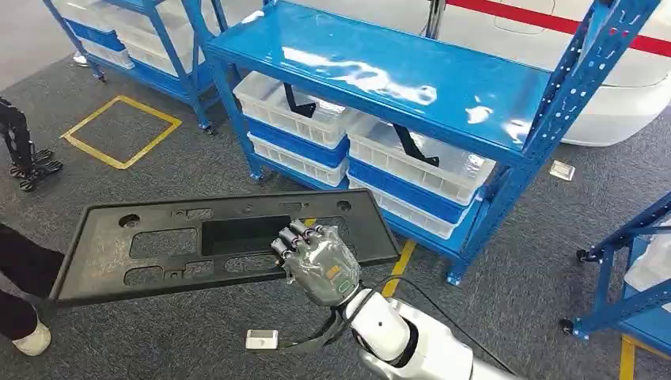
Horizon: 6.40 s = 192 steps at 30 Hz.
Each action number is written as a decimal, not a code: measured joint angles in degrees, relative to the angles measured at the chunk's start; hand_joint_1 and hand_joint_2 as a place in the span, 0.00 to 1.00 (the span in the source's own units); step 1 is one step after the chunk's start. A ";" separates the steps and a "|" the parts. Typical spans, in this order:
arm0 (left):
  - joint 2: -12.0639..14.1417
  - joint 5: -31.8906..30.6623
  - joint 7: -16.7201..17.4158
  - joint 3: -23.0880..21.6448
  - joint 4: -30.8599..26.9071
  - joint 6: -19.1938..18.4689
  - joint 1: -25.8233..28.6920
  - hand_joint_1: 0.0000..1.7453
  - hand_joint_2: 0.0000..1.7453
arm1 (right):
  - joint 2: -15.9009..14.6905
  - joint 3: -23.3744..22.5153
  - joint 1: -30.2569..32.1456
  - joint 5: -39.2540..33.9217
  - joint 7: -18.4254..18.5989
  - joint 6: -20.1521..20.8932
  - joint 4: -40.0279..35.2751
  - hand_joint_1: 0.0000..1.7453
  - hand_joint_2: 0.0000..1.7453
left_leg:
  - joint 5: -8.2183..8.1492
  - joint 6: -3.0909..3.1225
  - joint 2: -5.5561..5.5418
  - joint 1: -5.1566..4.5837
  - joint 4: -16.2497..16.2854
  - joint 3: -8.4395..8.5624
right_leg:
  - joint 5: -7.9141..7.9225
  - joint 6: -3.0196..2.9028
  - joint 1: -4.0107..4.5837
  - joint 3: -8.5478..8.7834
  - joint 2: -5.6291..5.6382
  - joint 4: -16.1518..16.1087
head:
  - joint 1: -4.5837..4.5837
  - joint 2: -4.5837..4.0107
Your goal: Take the parts from the cabinet and place them on the table.
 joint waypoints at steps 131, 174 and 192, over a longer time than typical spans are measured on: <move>1.84 -2.05 7.87 -2.62 -0.02 -0.24 -0.99 0.00 1.00 | -2.58 -1.68 3.48 -1.35 1.81 0.15 -4.79 1.00 1.00 | -0.50 3.17 -3.18 -1.30 -2.50 0.78 | -10.07 1.62 0.00 -8.60 3.15 19.75 | 0.02 0.00; 1.92 -1.97 7.82 -2.14 -0.02 -0.48 -1.24 0.00 1.00 | -2.71 -1.31 3.02 0.13 1.40 -0.17 -4.28 1.00 1.00 | -5.29 0.16 -3.41 -0.29 5.57 -2.71 | -1.58 0.39 -0.99 -1.18 3.91 2.69 | -0.04 0.00; 1.82 -1.51 7.43 -2.16 -0.02 -0.42 -0.67 0.00 1.00 | -2.78 -1.29 2.94 -1.09 0.66 0.85 -3.94 1.00 1.00 | -0.62 3.31 -1.22 -1.40 -2.91 1.17 | -10.07 1.73 0.03 -8.63 3.17 19.66 | 0.04 0.00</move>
